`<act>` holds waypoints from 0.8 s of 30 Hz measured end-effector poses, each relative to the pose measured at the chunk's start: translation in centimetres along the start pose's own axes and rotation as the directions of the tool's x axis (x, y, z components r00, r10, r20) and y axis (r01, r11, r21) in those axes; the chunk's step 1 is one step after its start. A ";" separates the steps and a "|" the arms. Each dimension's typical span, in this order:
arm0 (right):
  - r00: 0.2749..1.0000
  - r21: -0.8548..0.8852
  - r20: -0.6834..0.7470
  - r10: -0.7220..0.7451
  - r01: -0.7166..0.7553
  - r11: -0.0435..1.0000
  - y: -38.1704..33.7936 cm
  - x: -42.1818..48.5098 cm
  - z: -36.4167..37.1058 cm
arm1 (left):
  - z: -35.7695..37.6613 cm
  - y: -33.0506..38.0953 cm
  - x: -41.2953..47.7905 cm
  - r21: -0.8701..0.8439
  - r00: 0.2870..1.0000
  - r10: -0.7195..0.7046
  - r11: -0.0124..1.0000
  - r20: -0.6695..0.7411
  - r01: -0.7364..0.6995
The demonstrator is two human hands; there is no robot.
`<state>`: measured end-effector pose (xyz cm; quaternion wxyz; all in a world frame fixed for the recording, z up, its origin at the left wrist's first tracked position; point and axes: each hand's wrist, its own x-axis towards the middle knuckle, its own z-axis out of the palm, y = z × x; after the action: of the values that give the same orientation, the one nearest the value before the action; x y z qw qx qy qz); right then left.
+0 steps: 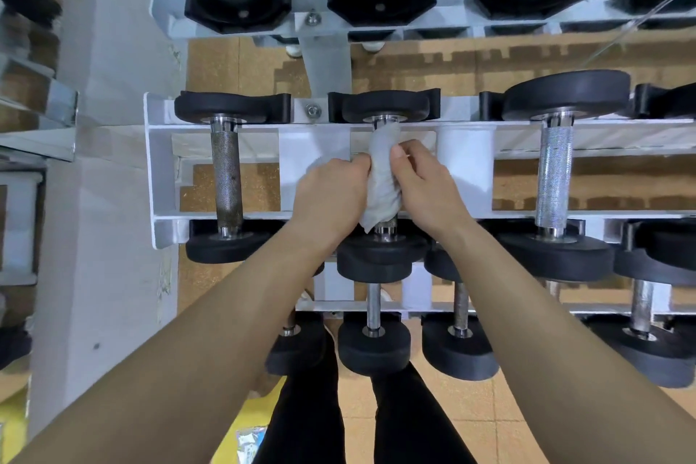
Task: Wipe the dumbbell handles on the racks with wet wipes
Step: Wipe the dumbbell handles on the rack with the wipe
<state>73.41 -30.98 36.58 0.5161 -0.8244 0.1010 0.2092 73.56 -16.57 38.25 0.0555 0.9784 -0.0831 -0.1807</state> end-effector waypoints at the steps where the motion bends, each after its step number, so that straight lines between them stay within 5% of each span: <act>1: 1.000 0.016 0.009 -0.004 0.004 1.000 0.3 -0.2 0.0 | -0.2 0.1 0.3 0.092 1.000 0.006 0.996 0.029 -0.008; 6: 0.999 0.079 -0.046 0.018 -0.015 0.997 0.8 -1.1 0.3 | -1.0 0.5 0.7 0.316 0.999 0.016 0.948 0.040 -0.028; 16: 0.977 0.040 -0.199 0.074 -0.068 0.997 0.8 -3.7 2.9 | -0.4 0.4 0.2 0.359 0.994 -0.035 0.933 0.099 -0.003; 24: 0.856 -0.084 -0.516 -0.027 -0.019 0.996 0.2 -5.0 4.6 | -0.4 -0.4 -1.4 0.167 0.992 -0.122 0.979 0.018 0.118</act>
<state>67.80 -27.25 36.90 0.4346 -0.8719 0.2251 -0.0165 72.47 -15.87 39.03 -0.0384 0.9803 -0.0394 -0.1898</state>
